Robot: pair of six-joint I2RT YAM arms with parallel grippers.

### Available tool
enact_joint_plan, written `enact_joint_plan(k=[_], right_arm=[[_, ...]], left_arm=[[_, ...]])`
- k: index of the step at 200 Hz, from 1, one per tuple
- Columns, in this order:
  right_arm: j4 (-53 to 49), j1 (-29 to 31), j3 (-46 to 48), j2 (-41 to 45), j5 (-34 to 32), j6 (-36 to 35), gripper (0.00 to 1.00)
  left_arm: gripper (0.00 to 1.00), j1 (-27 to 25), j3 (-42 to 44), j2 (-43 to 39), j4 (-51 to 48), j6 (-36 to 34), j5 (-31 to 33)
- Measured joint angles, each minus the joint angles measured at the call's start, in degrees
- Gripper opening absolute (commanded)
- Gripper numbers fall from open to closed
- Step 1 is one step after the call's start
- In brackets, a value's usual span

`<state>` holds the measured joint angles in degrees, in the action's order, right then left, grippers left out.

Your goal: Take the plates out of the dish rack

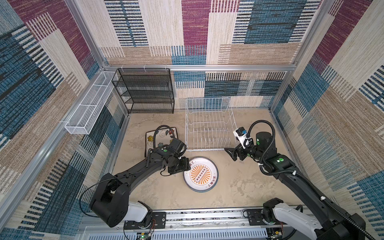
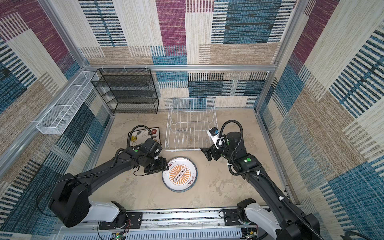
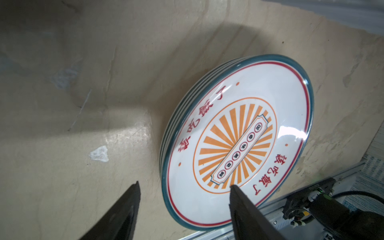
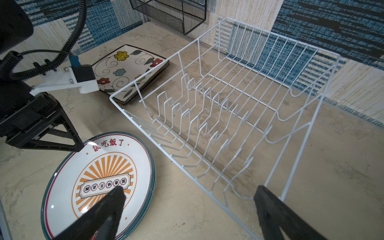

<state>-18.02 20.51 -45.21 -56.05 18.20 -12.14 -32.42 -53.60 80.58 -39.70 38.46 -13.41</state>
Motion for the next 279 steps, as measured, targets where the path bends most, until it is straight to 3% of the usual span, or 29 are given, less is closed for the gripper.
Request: enact_joint_plan(k=[34, 40, 52, 100, 134, 165, 208, 236, 279], right_arm=[[2.3, -0.1, 0.0, 1.1, -6.1, 2.4, 0.99], [2.9, -0.2, 0.0, 1.5, -7.3, 3.0, 0.99], [4.5, -0.7, 0.0, 2.5, -10.6, 4.3, 0.99], [13.5, -5.0, 6.4, 8.9, -24.0, 9.9, 0.99], [21.8, -10.0, 16.0, 14.1, -30.6, 14.3, 0.99], [29.2, -12.9, 24.1, 14.4, -34.6, 17.6, 0.99], [40.1, -16.2, 31.1, 9.1, -36.8, 22.4, 0.99], [48.1, -17.6, 32.7, 2.4, -36.9, 23.3, 0.99], [60.5, -18.9, 35.3, -8.3, -36.9, 23.9, 0.99]], left_arm=[[0.76, 0.0, -3.4, -3.6, -3.9, -1.7, 4.0], [0.87, 0.0, -4.2, -4.6, -4.5, -2.3, 4.8], [0.99, 0.0, -5.5, -7.2, -5.1, -3.8, 7.1], [0.99, 0.0, -7.3, -18.1, -6.2, -10.3, 20.3], [0.99, 0.7, 0.0, -25.9, -2.1, -14.7, 31.4], [0.99, 1.3, 11.7, -32.7, 9.5, -21.0, 40.6], [0.99, 3.1, 30.1, -37.7, 34.8, -34.6, 51.7], [0.99, 5.4, 37.3, -35.5, 49.6, -40.2, 55.7], [0.99, 9.6, 41.5, -25.6, 66.8, -42.0, 56.8]])
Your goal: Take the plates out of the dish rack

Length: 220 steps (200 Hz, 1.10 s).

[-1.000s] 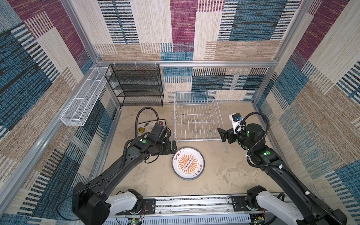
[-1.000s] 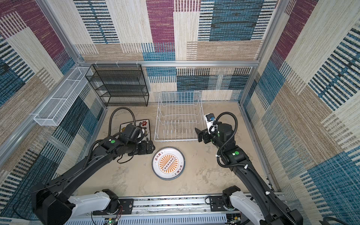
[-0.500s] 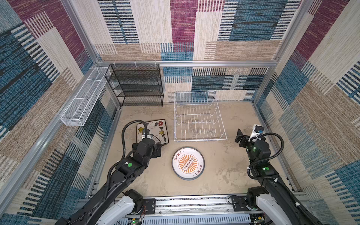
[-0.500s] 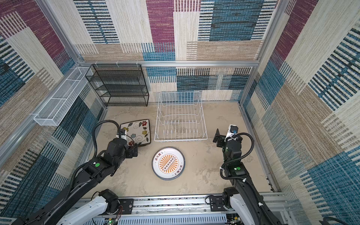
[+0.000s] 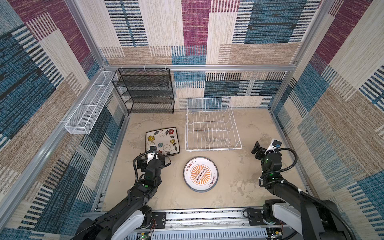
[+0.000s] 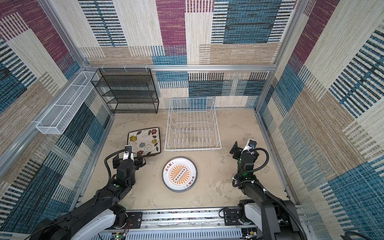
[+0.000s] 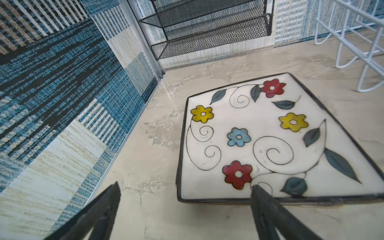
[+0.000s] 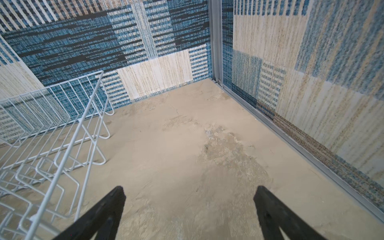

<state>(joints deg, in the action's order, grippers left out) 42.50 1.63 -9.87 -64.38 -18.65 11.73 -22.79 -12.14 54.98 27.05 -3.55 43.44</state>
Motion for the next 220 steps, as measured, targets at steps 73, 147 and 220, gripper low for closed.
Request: enact_joint_plan(k=[73, 147, 220], right_arm=[[21.0, -2.7, 1.3, -14.5, 0.2, -2.9, 0.99], [30.6, -3.0, 2.3, -19.1, 10.0, -7.5, 0.99], [34.1, -2.7, 0.0, -23.2, 13.1, -9.2, 0.99]], left_arm=[[0.99, 6.1, 0.3, 26.1, 30.6, -2.6, -1.9], [0.99, 11.2, -0.4, 31.2, 41.3, -2.5, -6.9], [0.99, 14.9, -2.3, 30.6, 37.3, -1.9, -18.1]])
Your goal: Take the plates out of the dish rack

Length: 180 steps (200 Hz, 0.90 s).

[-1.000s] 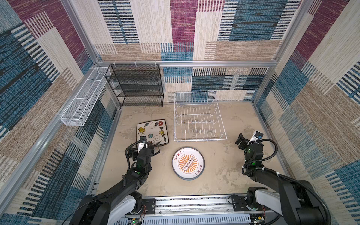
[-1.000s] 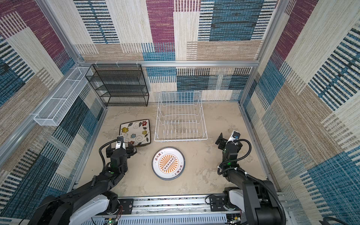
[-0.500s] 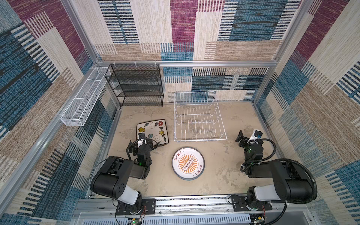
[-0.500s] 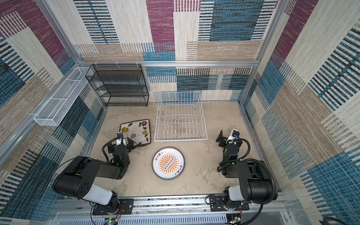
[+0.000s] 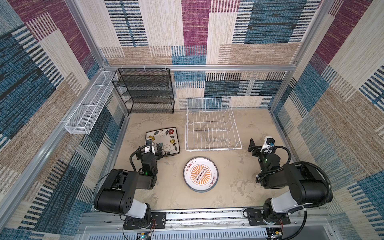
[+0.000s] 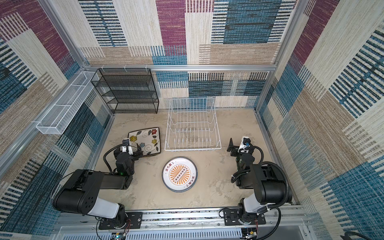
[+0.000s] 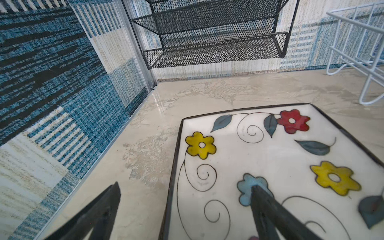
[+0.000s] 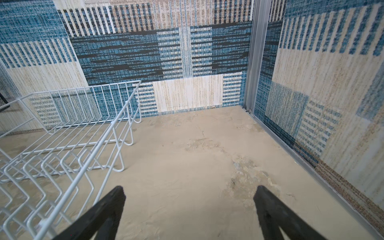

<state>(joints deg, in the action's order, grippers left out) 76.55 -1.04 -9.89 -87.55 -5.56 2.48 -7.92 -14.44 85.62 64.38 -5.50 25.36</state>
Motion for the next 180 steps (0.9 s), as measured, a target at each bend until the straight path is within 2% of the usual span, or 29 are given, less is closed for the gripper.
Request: enact_joint_plan(k=[52, 104, 180], right_arm=[[-1.0, 0.3, -0.2, -0.2, 0.0, -0.2, 0.99], [-1.1, 0.3, -0.2, -0.2, 0.0, -0.4, 0.99], [-1.1, 0.4, -0.2, -0.2, 0.0, -0.4, 0.99]], left_arm=[[0.99, 1.4, -1.2, 2.8, -2.5, 1.3, -4.8], [0.99, 3.4, -6.8, 2.8, -9.0, 2.9, -6.2], [1.0, 4.1, -7.5, 2.8, -13.0, 4.1, -7.7]])
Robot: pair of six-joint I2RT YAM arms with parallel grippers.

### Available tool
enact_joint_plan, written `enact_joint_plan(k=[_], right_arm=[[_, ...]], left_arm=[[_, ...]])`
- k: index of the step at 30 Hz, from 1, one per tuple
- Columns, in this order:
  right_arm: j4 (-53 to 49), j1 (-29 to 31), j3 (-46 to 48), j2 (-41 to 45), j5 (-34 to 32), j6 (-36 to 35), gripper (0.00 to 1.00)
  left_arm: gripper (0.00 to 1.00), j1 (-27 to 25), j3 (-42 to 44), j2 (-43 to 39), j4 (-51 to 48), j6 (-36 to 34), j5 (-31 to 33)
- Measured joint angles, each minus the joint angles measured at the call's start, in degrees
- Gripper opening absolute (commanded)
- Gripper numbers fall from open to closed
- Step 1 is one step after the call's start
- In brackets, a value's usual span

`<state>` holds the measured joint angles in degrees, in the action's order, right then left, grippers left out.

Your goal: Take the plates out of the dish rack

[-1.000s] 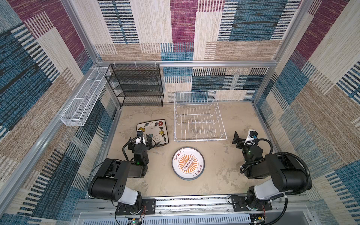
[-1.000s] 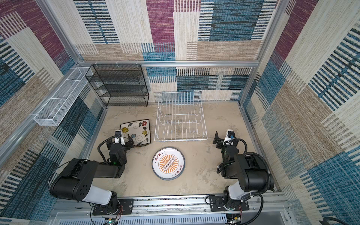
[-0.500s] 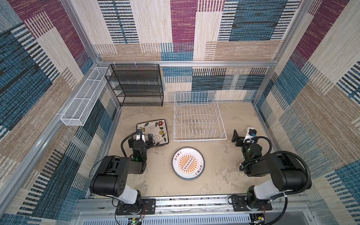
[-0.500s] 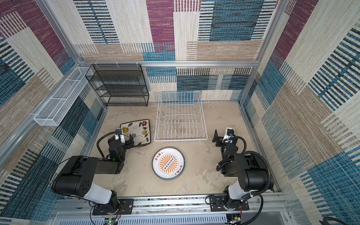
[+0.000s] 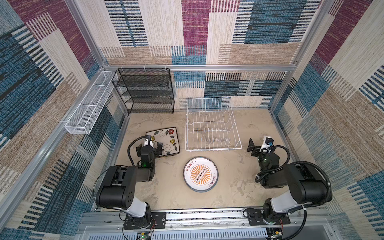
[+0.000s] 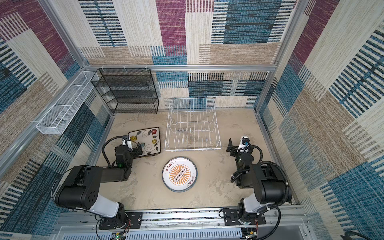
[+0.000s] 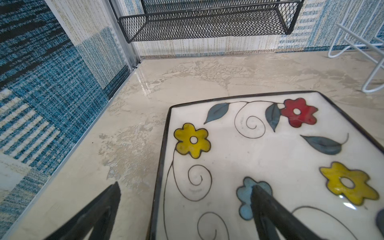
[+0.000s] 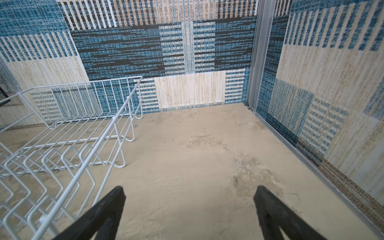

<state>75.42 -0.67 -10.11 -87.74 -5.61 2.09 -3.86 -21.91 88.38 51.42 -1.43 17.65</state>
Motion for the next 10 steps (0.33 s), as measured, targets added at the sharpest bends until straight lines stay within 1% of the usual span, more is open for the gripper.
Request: enact_joint_plan(k=[10], right_arm=[[0.0, 0.0, 0.0, 0.0, 0.0, 0.0, 0.99]], left_arm=[[0.99, 0.4, -0.4, 0.1, -1.1, 0.2, -0.3]])
